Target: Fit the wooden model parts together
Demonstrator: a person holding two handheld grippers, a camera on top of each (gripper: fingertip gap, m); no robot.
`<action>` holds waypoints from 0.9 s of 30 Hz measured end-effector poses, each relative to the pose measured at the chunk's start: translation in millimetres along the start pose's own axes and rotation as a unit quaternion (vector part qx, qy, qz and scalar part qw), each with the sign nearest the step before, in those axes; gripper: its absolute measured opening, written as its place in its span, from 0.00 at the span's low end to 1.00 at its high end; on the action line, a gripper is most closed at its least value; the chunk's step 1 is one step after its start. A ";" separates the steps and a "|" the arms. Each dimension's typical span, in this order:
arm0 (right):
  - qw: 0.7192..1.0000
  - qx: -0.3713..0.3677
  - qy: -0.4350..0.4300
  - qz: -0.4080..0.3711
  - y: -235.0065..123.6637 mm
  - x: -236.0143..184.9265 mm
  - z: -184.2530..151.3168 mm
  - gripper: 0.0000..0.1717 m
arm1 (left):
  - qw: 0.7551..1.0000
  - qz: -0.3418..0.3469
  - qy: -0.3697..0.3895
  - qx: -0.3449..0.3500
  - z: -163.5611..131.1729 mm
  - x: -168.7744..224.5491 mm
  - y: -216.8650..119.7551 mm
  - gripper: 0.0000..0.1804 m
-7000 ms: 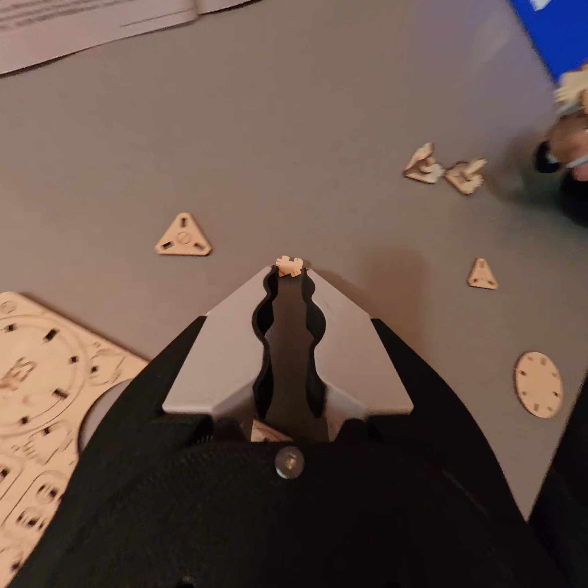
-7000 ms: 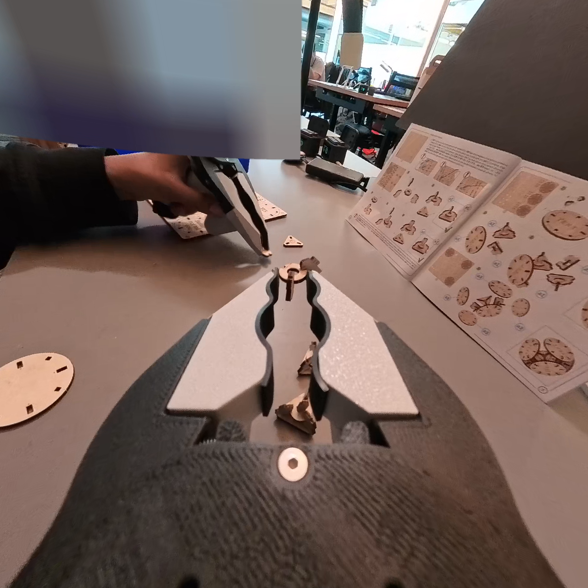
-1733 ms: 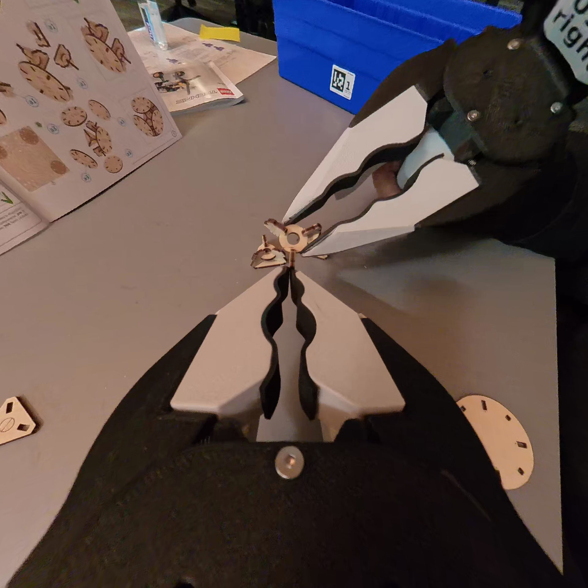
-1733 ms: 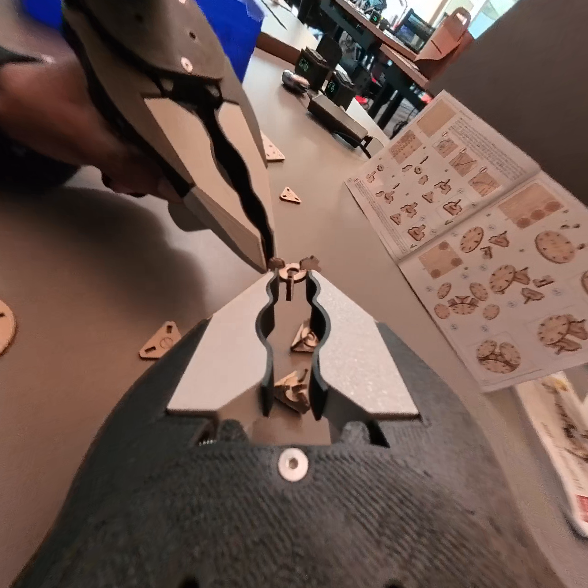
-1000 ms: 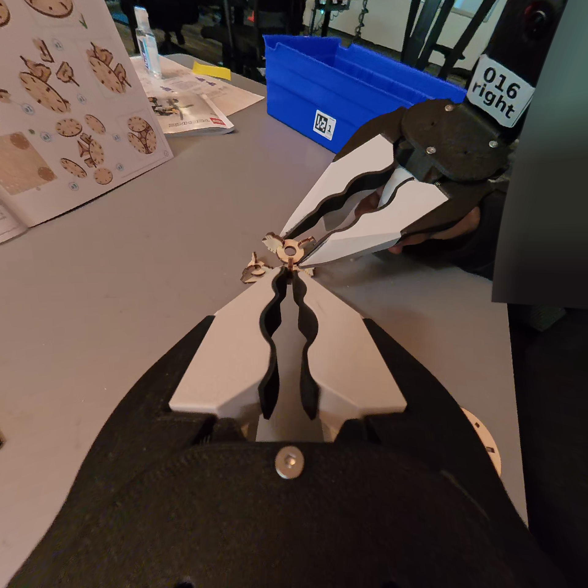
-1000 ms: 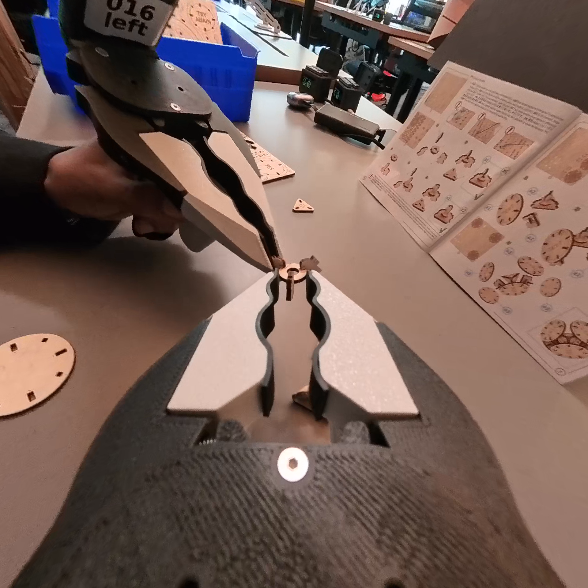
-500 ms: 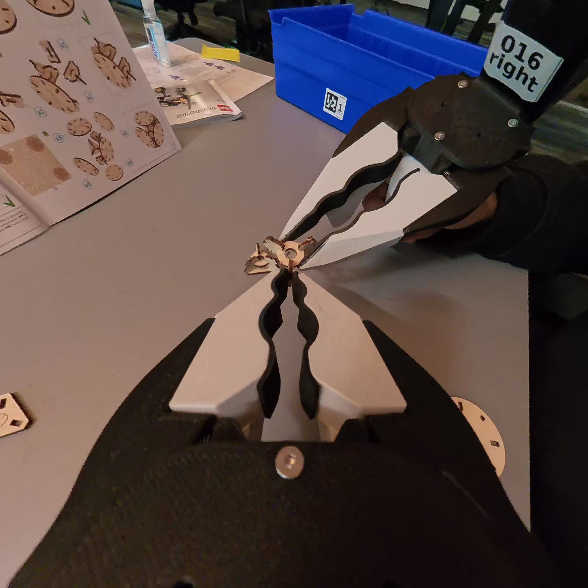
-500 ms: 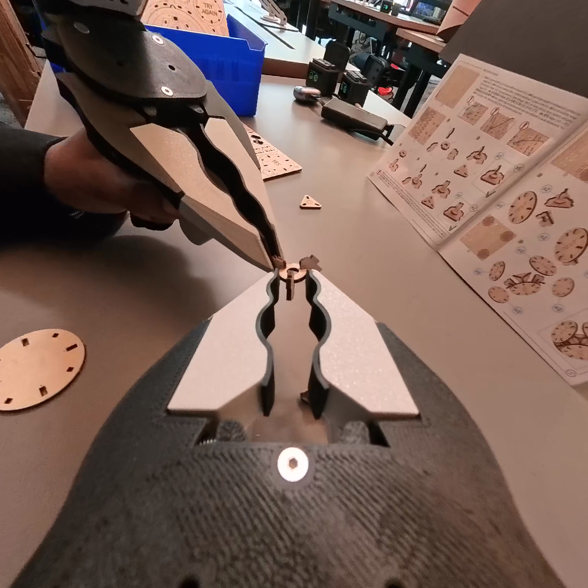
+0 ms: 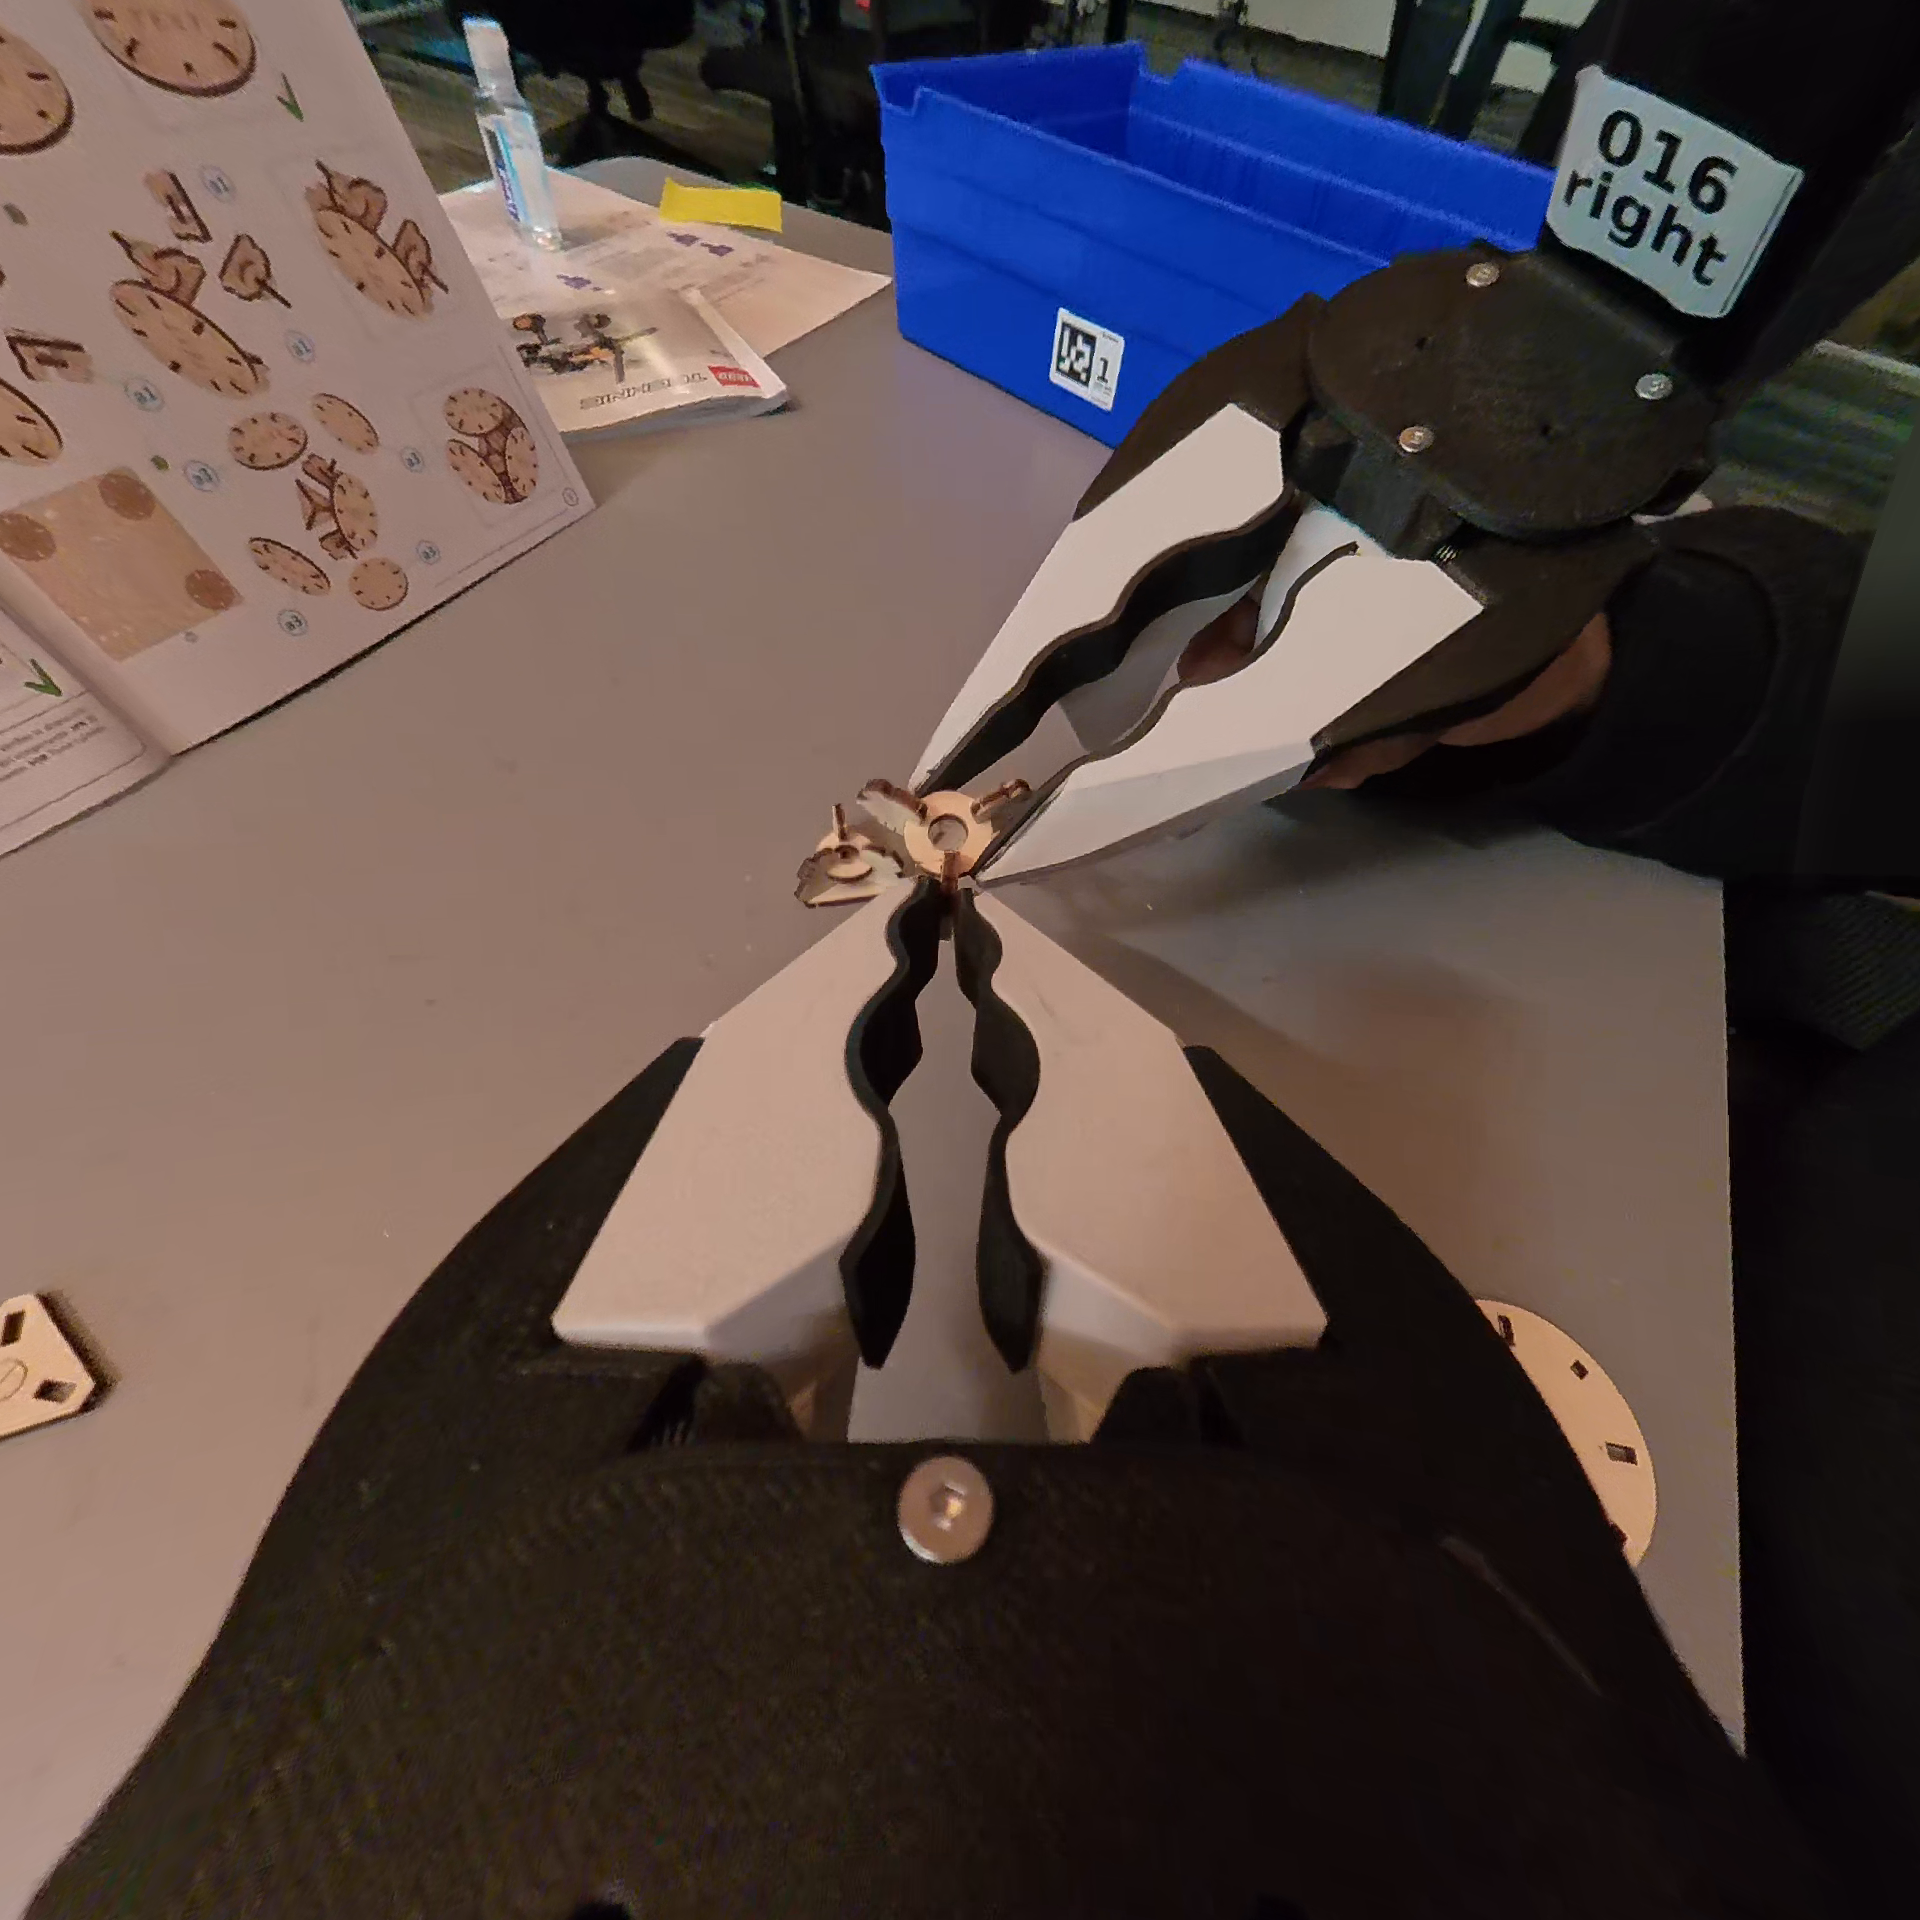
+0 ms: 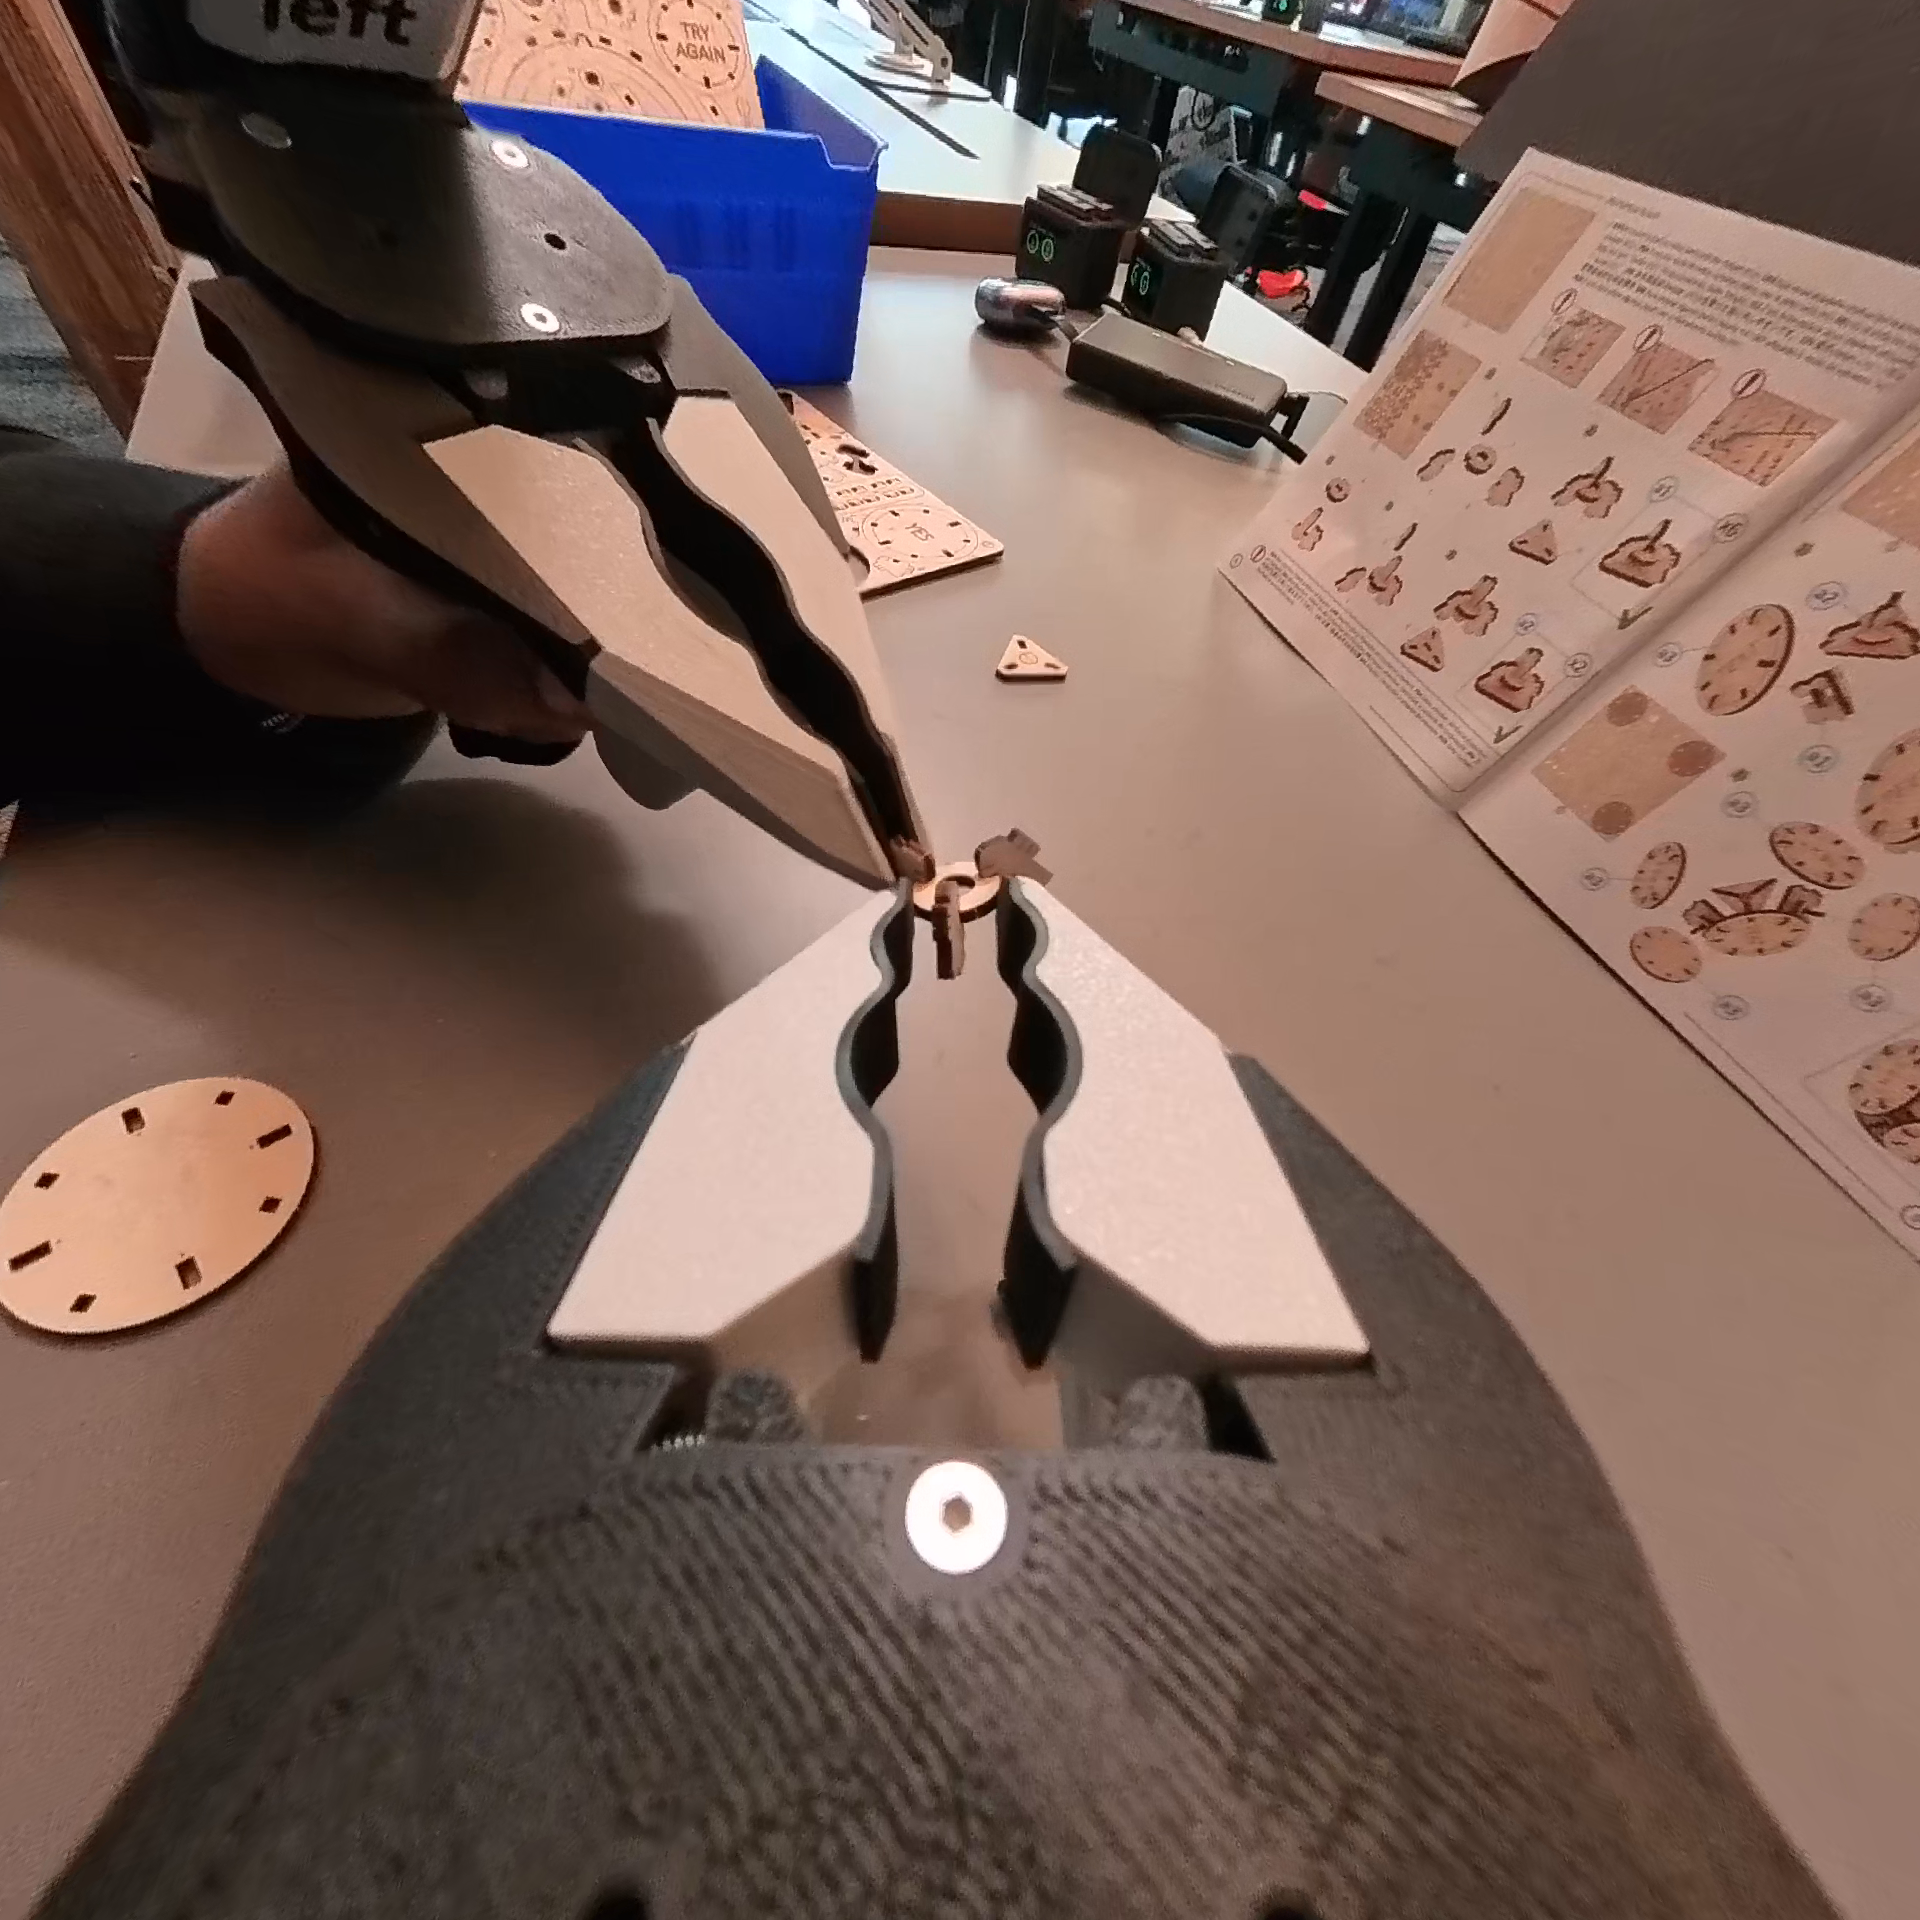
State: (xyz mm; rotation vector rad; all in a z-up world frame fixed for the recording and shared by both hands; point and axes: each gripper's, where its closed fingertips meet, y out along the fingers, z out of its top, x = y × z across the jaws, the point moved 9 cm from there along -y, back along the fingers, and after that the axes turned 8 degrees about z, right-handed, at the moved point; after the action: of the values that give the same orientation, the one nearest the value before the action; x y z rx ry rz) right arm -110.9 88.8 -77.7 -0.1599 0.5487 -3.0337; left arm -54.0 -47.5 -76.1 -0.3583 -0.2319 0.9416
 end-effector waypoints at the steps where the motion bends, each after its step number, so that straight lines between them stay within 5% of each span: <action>1: 1.000 0.001 0.000 -0.001 -0.8 0.7 1.1 0.08 | 1.000 0.000 0.001 0.006 0.6 -0.3 0.1 0.00; 4: 1.000 0.009 -0.020 -0.015 -3.2 0.2 4.3 0.08 | 1.000 -0.003 0.003 0.030 2.8 -0.9 -1.2 0.00; 10: 0.999 0.046 0.006 -0.015 -9.2 9.5 2.5 0.08 | 0.999 -0.018 -0.022 0.045 0.7 -7.0 0.0 0.25; 20: 0.983 0.101 0.138 0.073 -11.1 20.8 -3.7 0.09 | 0.998 -0.031 -0.020 0.048 -1.6 -10.1 -0.5 0.20; 27: 0.986 0.016 0.144 0.085 -6.5 20.8 -13.1 0.09 | 0.994 -0.065 -0.075 0.045 -5.1 -21.1 -3.6 0.15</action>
State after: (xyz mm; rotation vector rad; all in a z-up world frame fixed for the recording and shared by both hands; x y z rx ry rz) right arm -133.2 97.9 -85.8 0.3158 0.5004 -2.9097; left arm -61.6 -67.8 -80.2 -0.1877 -0.3443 0.8476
